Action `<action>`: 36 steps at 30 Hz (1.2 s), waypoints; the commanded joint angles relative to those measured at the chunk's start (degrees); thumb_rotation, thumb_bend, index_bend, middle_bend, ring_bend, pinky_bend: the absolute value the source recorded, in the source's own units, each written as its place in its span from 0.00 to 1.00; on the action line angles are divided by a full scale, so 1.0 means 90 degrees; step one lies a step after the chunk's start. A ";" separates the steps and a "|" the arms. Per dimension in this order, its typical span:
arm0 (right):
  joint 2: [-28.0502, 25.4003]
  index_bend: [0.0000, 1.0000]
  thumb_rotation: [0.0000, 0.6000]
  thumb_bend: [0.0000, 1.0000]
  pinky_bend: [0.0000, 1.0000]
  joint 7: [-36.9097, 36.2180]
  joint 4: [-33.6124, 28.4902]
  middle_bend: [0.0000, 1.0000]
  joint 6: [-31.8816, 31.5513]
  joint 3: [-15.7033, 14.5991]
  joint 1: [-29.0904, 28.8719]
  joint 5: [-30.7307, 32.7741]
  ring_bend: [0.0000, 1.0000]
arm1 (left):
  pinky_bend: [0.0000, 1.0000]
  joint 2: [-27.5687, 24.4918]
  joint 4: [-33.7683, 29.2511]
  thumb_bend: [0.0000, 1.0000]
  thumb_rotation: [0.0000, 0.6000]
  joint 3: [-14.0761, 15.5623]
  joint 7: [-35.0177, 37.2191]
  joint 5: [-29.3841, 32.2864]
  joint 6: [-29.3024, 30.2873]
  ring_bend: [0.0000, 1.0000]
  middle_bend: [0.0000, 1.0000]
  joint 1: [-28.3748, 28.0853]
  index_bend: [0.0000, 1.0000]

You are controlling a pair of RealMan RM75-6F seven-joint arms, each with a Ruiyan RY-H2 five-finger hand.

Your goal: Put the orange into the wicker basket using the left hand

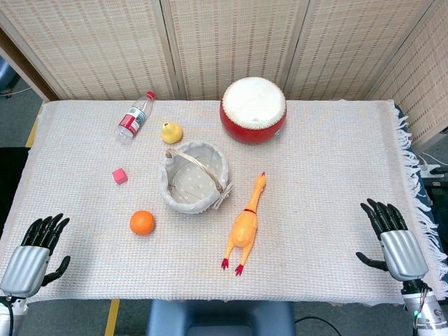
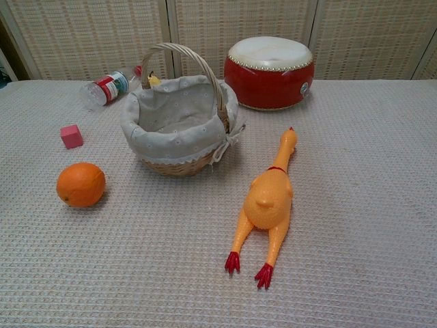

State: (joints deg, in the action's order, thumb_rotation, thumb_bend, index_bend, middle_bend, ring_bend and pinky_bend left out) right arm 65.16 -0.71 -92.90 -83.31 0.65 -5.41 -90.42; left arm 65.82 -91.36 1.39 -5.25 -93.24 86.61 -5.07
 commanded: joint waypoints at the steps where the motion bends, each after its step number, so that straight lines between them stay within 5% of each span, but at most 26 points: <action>1: -0.0007 0.00 1.00 0.03 0.00 -0.0013 -0.0004 0.00 -0.0001 -0.0001 0.0001 -0.0001 0.00 | 0.06 -0.0003 -0.0007 0.38 1.00 0.0005 -0.0015 -0.0002 -0.0012 0.00 0.00 -0.0004 0.00; 12: -0.0009 0.00 1.00 0.03 0.00 0.0003 -0.0035 0.00 0.0058 0.0007 -0.0015 0.0056 0.00 | 0.06 -0.0033 -0.0344 0.36 1.00 0.0035 -0.0762 0.0130 -0.0723 0.00 0.00 -0.0311 0.00; 22: -0.0084 0.00 1.00 0.03 0.00 -0.0049 -0.0163 0.00 0.0240 0.0000 -0.0042 0.0224 0.00 | 0.05 0.0154 -0.1403 0.35 1.00 -0.0361 -0.2405 0.1477 -0.2448 0.00 0.00 -0.1270 0.00; 36: -0.0196 0.00 1.00 0.03 0.00 -0.0249 -0.0290 0.00 0.0414 0.0008 -0.0075 0.0379 0.00 | 0.05 0.1110 -0.1385 0.35 1.00 -0.0677 -0.3952 0.2889 -0.3107 0.00 0.00 -0.2239 0.00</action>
State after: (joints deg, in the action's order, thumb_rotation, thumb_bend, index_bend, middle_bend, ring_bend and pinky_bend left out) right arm 63.42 -2.92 -95.50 -79.61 0.70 -6.07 -87.04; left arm 74.67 -104.34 -4.46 -39.76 -68.64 59.36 -24.16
